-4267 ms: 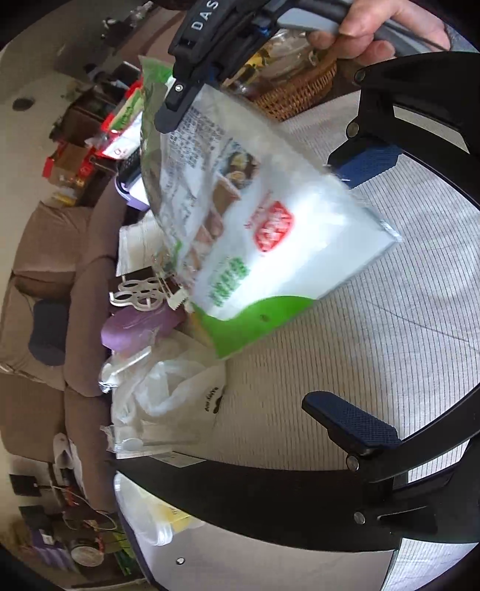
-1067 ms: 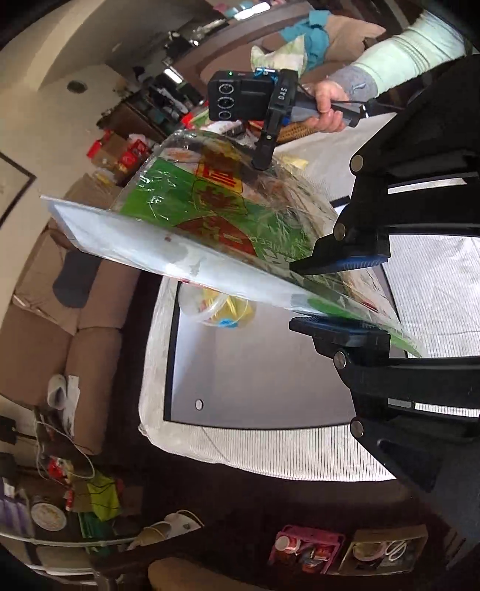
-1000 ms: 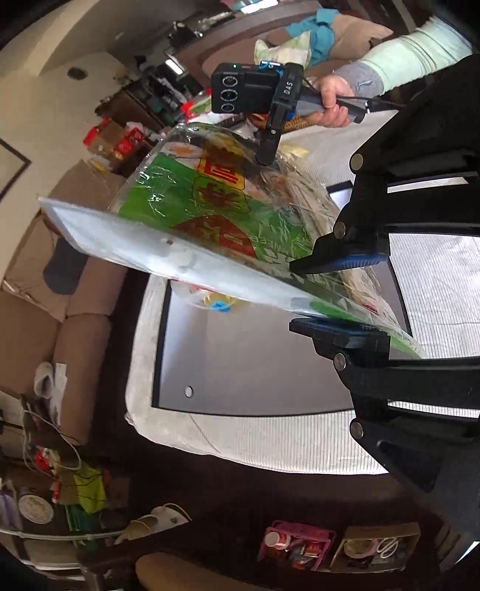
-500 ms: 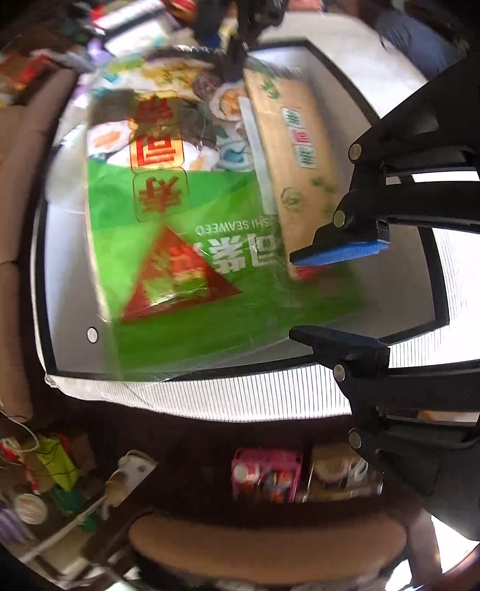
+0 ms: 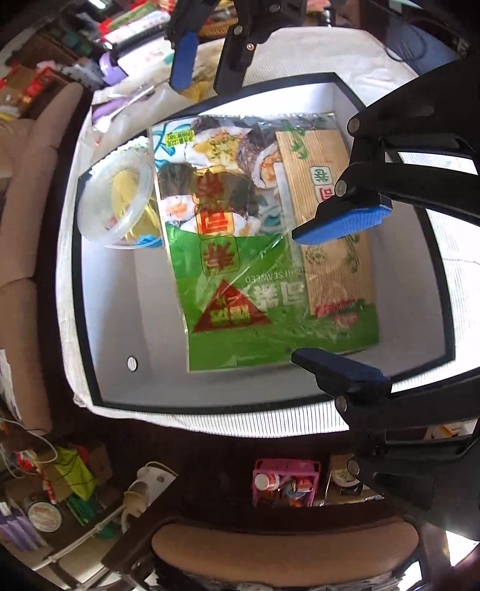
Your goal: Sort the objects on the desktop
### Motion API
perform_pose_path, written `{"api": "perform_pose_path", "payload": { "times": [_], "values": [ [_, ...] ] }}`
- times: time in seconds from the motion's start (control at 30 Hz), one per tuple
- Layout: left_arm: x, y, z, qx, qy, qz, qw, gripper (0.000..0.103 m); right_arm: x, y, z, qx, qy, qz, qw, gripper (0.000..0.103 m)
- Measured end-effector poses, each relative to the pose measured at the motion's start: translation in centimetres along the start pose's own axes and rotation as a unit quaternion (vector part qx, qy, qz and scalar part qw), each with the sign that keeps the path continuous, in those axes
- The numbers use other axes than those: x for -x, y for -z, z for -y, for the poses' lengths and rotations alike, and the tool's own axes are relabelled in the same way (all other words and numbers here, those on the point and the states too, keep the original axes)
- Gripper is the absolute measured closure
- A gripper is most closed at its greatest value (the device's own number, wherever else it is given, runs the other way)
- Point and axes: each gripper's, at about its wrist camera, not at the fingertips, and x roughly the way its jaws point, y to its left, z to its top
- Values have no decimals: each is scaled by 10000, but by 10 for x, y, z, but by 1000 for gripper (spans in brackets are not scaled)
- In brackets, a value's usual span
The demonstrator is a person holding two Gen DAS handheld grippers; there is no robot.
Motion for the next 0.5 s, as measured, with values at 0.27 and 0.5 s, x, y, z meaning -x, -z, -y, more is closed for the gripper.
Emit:
{"api": "perform_pose_path", "payload": {
  "times": [0.27, 0.5],
  "values": [
    [-46, -3, -11, 181, -62, -504, 9985, 48, -86, -22, -11, -81, 584, -1059, 9926, 34],
    [-36, -5, -29, 421, 117, -312, 9986, 46, -149, -23, -55, 1258, 1757, -2150, 9524, 19]
  ]
}}
